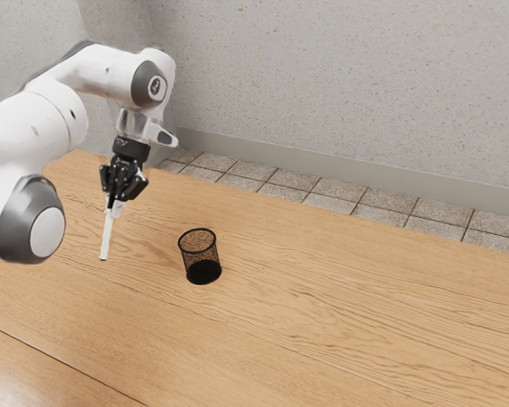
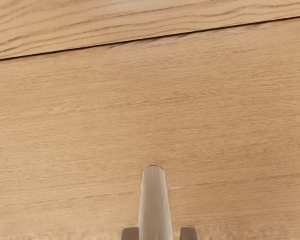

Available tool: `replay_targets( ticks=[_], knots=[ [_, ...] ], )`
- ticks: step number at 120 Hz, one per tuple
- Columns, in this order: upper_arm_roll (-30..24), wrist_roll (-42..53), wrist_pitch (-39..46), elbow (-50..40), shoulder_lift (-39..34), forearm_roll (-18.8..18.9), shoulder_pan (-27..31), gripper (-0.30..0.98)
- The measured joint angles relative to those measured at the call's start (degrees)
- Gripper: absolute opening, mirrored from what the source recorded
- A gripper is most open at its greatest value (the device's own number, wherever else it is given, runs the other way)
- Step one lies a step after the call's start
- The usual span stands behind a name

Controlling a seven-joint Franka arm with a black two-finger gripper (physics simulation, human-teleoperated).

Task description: Take the marker out of the pen holder and place it to the left of the pen holder.

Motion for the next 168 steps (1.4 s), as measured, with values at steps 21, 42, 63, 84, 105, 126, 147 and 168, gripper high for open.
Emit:
replay_targets(
  ticks=[21, 42, 63, 84, 105, 126, 147, 168],
  knots=[
    [0.23, -0.9, -3.73, 3.42, 7.44, 0.58, 0.01, -0.1],
    [0.29, -1.52, -4.71, 4.54, 10.73, 0.71, 0.01, -0.1],
    [0.3, -1.96, -4.5, 4.58, 13.02, 0.58, 0.53, -0.1],
    [0.21, -2.3, -3.78, 4.66, 14.92, 0.35, 1.35, -0.09],
    [0.26, -2.74, -3.17, 4.67, 15.46, -0.07, 1.33, 0.02],
    [0.24, -3.31, -2.92, 4.67, 15.67, -0.61, 1.37, 0.31],
    [-0.13, -3.81, -2.5, 3.92, 12.22, -1.03, 1.31, 0.52],
    [-3.08, -4.48, 10.38, -27.47, -29.37, -2.38, -1.81, 0.61]
  ],
)
